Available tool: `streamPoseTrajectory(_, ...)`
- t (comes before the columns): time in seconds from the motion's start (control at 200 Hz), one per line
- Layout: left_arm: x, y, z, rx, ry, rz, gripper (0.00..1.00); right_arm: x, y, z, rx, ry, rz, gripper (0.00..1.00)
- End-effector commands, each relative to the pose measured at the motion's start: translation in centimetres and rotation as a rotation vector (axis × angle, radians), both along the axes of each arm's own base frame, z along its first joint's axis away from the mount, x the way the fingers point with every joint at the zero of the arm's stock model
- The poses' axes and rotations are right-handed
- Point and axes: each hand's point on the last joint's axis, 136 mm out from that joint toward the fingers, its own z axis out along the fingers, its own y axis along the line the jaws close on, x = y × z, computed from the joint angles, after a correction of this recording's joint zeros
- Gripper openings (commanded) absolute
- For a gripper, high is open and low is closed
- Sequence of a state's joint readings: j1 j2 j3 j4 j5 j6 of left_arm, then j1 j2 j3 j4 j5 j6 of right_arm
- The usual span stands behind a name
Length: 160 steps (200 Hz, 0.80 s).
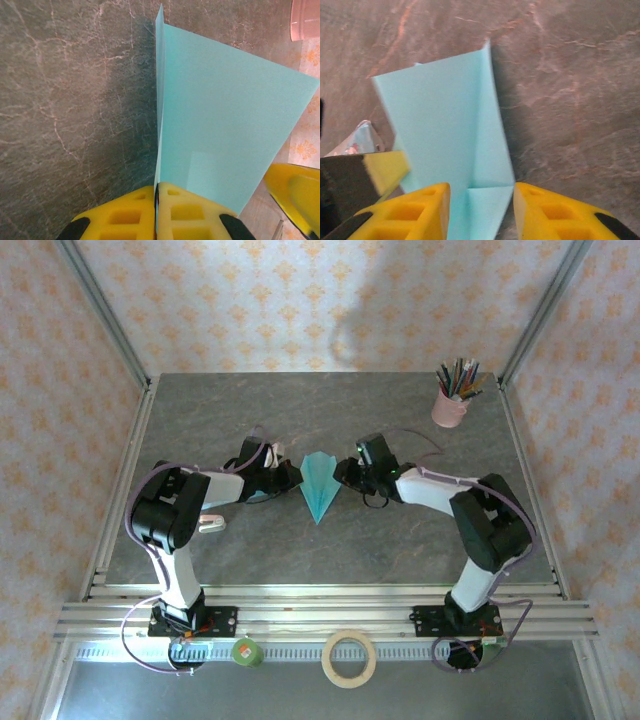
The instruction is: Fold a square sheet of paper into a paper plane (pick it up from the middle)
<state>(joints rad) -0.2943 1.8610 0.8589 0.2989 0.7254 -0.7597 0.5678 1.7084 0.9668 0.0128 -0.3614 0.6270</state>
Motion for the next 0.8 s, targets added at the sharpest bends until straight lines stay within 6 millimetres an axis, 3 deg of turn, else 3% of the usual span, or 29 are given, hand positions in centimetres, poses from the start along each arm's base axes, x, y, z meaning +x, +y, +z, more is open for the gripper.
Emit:
streamPoseTrajectory(0.0,0.0,-0.4,1.1,-0.008,-0.016,-0.012,0.10,-1.2,1.0,0.6,-0.061,0.001,0.003,0.40)
streamPoseTrajectory(0.235,-0.2,-0.4,0.8,-0.006,-0.004,-0.011,0.09,-3.2,4.0,-1.2,-0.109,0.054,0.051,0.48)
streamPoseTrajectory(0.516,-0.3,-0.4,0.8,-0.009,-0.002,-0.015,0.09,-3.6,4.7,-2.7,-0.181,0.091,0.067,0.49)
streamPoseTrajectory(0.796,-0.3,-0.6,0.9,-0.013,-0.003,-0.023,0.09,-4.2,6.7,-2.7,-0.180,0.082,0.151,0.54)
